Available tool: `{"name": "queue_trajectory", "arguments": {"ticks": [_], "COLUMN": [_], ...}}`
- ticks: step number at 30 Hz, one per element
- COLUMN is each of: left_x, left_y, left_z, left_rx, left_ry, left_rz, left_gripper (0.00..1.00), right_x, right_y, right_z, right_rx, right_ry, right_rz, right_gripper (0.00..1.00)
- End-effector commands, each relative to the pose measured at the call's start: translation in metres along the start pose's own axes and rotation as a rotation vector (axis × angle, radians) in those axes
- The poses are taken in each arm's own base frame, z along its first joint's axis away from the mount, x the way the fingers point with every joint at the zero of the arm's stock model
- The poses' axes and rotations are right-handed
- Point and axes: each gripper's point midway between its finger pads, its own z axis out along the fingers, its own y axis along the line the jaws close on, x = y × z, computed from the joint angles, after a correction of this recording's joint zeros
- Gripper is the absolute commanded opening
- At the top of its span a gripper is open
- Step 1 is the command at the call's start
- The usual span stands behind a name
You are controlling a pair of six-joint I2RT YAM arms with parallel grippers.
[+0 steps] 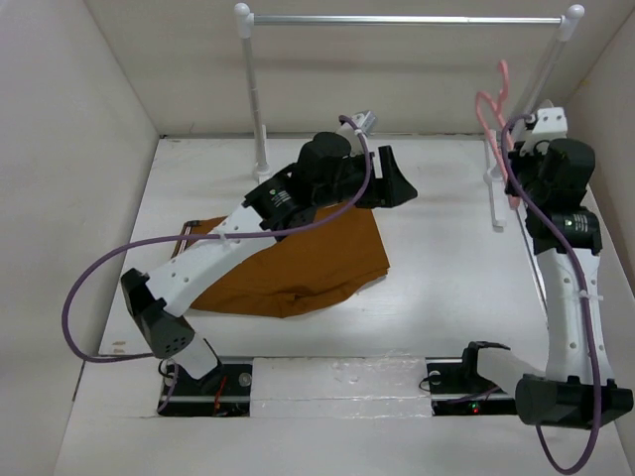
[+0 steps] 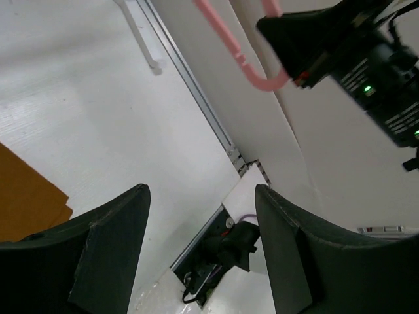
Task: Place the trousers on the hanger
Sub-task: Pick up the hanger from the clothesline.
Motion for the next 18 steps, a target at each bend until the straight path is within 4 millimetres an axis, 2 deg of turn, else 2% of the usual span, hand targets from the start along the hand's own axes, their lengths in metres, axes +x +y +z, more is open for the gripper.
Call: {"name": "queue_trajectory", "arguments": {"ticks": [1, 2, 3, 4, 6, 8, 9, 13, 14, 17, 18], "left_x": [-0.011, -0.011, -0.015, -0.016, -0.016, -0.01, -0.009, 0.001, -0.004, 0.007, 0.007], "left_y": [-0.036, -0.035, -0.044, -0.048, -0.048, -0.041, -0.039, -0.027, -0.033, -0.023, -0.023], "left_z": [0.004, 0.013, 0.015, 0.029, 0.034, 0.051, 0.057, 0.083, 0.086, 0.105, 0.106], "left_rx": [0.119, 0.118, 0.136, 0.149, 0.151, 0.136, 0.128, 0.108, 0.141, 0.119, 0.119], "left_ry": [-0.003, 0.0, -0.011, 0.0, 0.004, 0.021, 0.023, 0.035, 0.017, 0.047, 0.048], "left_rz": [-0.012, -0.015, -0.013, -0.024, -0.03, -0.058, -0.073, -0.135, -0.147, -0.193, -0.193], "left_gripper": [0.62, 0.62, 0.62, 0.63, 0.63, 0.63, 0.63, 0.63, 0.63, 0.63, 0.63], "right_x": [-0.004, -0.001, 0.012, 0.02, 0.036, 0.048, 0.063, 0.08, 0.083, 0.083, 0.083], "right_y": [0.011, 0.015, 0.026, 0.043, 0.05, 0.062, 0.067, 0.085, 0.088, 0.094, 0.095], "right_z": [-0.013, -0.017, -0.018, -0.029, -0.029, -0.039, -0.038, -0.044, -0.045, -0.051, -0.051], "right_rx": [-0.019, -0.031, -0.064, -0.116, -0.138, -0.163, -0.174, -0.233, -0.239, -0.247, -0.247], "right_ry": [-0.081, -0.087, -0.07, -0.076, -0.047, -0.046, -0.02, 0.0, 0.01, -0.003, -0.003], "right_rz": [-0.026, -0.036, -0.046, -0.057, -0.065, -0.065, -0.07, -0.07, -0.07, -0.064, -0.064], "right_gripper": [0.0, 0.0, 0.0, 0.0, 0.0, 0.0, 0.0, 0.0, 0.0, 0.0, 0.0]}}
